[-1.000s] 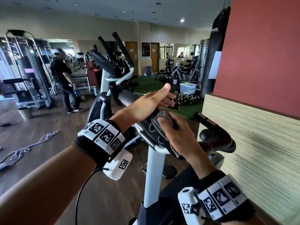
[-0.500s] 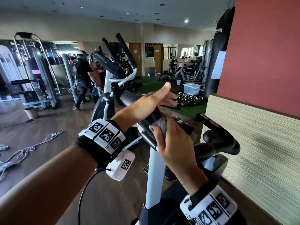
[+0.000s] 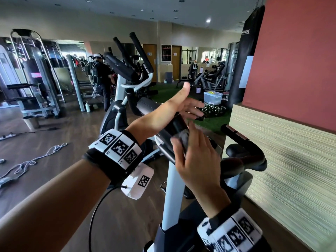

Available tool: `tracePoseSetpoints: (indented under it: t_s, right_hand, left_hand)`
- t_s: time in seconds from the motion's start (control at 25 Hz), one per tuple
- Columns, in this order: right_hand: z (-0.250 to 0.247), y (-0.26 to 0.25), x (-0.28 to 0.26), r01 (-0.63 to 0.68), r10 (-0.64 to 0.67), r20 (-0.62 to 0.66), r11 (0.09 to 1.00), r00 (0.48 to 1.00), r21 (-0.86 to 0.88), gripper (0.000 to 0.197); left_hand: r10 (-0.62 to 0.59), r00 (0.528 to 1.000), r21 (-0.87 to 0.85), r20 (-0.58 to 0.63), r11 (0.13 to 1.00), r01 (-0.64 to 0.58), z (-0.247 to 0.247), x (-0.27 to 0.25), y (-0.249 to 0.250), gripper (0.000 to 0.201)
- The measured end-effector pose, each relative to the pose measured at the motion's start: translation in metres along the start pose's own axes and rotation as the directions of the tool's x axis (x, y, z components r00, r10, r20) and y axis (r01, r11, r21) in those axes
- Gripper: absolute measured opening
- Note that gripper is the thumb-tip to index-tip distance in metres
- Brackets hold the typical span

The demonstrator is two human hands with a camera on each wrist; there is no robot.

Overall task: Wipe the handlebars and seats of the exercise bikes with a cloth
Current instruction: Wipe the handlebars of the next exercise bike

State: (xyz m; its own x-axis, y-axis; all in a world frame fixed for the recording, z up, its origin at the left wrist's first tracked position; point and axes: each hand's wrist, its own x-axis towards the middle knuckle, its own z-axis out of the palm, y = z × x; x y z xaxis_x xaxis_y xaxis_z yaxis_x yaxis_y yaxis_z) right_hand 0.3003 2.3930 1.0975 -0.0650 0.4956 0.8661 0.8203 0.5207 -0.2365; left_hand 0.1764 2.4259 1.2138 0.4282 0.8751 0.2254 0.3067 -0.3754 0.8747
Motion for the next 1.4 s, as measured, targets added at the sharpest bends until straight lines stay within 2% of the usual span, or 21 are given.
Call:
tracePoseSetpoints:
  t_s: [0.08, 0.16, 0.24, 0.28, 0.36, 0.44, 0.48, 0.56, 0.68, 0.84, 0.96, 1.12, 1.2, 1.32, 1.4]
  right_hand:
    - [0.007, -0.016, 0.023, 0.000, -0.002, -0.059, 1.000, 0.998, -0.023, 0.065]
    - [0.008, -0.015, 0.017, 0.036, -0.042, -0.080, 0.996, 0.996, -0.076, 0.060]
    - [0.006, 0.001, -0.008, 0.069, -0.084, -0.096, 0.987, 0.992, -0.147, 0.057]
    - [0.003, 0.007, -0.022, 0.074, -0.095, -0.109, 0.981, 0.989, -0.182, 0.057]
    - [0.005, 0.011, -0.031, 0.060, -0.095, -0.140, 0.969, 0.986, -0.239, 0.057]
    - [0.013, -0.004, -0.013, 0.023, -0.080, -0.181, 0.955, 0.980, -0.297, 0.057]
    - [0.018, -0.014, 0.002, 0.008, -0.078, -0.202, 0.944, 0.976, -0.329, 0.057]
    - [0.026, -0.030, 0.025, -0.018, -0.080, -0.248, 0.930, 0.965, -0.367, 0.057]
    - [0.027, -0.028, 0.013, -0.058, -0.073, -0.280, 0.899, 0.957, -0.435, 0.056]
    - [0.026, -0.018, -0.030, -0.162, -0.019, -0.309, 0.821, 0.951, -0.548, 0.052]
    - [0.032, -0.035, -0.006, -0.223, 0.026, -0.359, 0.826, 0.933, -0.518, 0.054]
    - [0.037, -0.045, 0.021, -0.202, -0.001, -0.370, 0.836, 0.929, -0.510, 0.058]
    - [0.036, -0.036, 0.002, -0.222, 0.003, -0.371, 0.806, 0.929, -0.549, 0.054]
    - [0.033, -0.027, -0.034, -0.305, 0.097, -0.383, 0.789, 0.919, -0.533, 0.054]
    - [0.033, -0.029, -0.033, -0.305, 0.112, -0.367, 0.795, 0.923, -0.525, 0.056]
  left_hand:
    - [-0.001, 1.000, -0.015, 0.014, 1.000, 0.002, -0.004, 0.000, 0.002, 0.087]
    - [0.029, 1.000, -0.004, 0.005, 1.000, -0.029, -0.010, 0.004, -0.001, 0.087]
    - [0.108, 0.990, 0.076, -0.086, 0.992, -0.101, -0.022, 0.010, -0.014, 0.078]
    - [0.162, 0.975, 0.179, -0.153, 0.975, -0.134, -0.030, 0.015, -0.025, 0.067]
    - [0.281, 0.936, 0.497, -0.211, 0.856, -0.145, -0.047, 0.026, -0.052, 0.046]
    - [0.371, 0.913, 0.689, -0.171, 0.707, -0.159, -0.053, 0.034, -0.074, 0.043]
    - [0.414, 0.897, 0.729, -0.154, 0.661, -0.180, -0.053, 0.036, -0.079, 0.043]
    - [0.453, 0.878, 0.753, -0.156, 0.630, -0.192, -0.052, 0.039, -0.081, 0.045]
    - [0.491, 0.860, 0.799, -0.141, 0.569, -0.193, -0.056, 0.041, -0.086, 0.051]
    - [0.549, 0.821, 0.762, -0.154, 0.596, -0.255, -0.055, 0.040, -0.091, 0.052]
    - [0.553, 0.814, 0.743, -0.176, 0.617, -0.259, -0.052, 0.036, -0.089, 0.051]
    - [0.562, 0.802, 0.711, -0.203, 0.647, -0.274, -0.055, 0.034, -0.093, 0.046]
    - [0.578, 0.792, 0.703, -0.194, 0.645, -0.299, -0.055, 0.034, -0.094, 0.045]
    - [0.620, 0.751, 0.674, -0.225, 0.656, -0.339, -0.055, 0.032, -0.093, 0.041]
    - [0.626, 0.742, 0.691, -0.243, 0.648, -0.320, -0.054, 0.032, -0.092, 0.039]
